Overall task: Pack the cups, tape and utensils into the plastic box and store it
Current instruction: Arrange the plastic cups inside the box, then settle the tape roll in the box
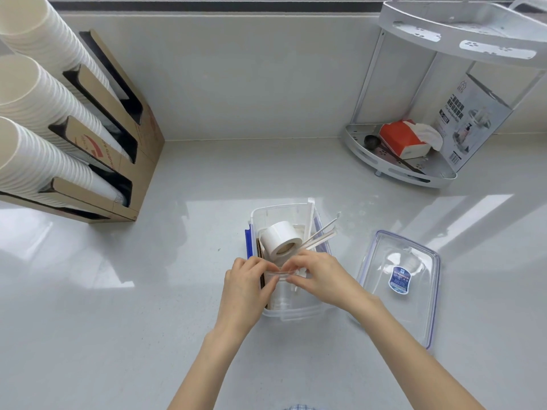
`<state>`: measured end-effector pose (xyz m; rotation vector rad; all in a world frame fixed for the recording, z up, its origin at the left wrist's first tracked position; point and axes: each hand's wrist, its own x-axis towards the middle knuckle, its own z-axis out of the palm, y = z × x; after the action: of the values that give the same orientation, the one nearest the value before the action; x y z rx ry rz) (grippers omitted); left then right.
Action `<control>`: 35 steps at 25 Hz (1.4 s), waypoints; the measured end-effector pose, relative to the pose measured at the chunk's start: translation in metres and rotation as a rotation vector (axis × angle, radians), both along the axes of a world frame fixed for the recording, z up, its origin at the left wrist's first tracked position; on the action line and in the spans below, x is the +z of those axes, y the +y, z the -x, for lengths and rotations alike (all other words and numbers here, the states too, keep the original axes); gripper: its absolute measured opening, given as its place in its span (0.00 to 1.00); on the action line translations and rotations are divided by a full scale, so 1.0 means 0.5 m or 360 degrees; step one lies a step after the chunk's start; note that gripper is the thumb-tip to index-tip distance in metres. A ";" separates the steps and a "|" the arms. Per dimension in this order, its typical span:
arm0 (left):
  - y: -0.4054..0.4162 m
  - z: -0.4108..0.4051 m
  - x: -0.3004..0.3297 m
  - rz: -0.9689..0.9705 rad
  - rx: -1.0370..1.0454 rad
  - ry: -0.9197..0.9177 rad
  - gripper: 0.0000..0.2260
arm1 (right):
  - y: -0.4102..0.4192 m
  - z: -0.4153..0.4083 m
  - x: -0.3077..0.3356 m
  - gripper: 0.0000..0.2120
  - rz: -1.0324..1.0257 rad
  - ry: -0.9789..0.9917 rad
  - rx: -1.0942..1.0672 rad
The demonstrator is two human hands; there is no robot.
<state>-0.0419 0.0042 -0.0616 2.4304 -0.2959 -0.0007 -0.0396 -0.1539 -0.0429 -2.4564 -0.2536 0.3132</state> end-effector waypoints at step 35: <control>-0.018 -0.156 0.001 -0.0609 -0.0079 0.0020 0.22 | 0.037 -0.173 -0.016 0.14 0.0210 0.0060 -0.0477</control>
<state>0.0359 -0.0048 -0.0611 2.7995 -0.3786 -0.1033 0.0471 -0.1352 -0.0508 -2.5686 0.1564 0.2517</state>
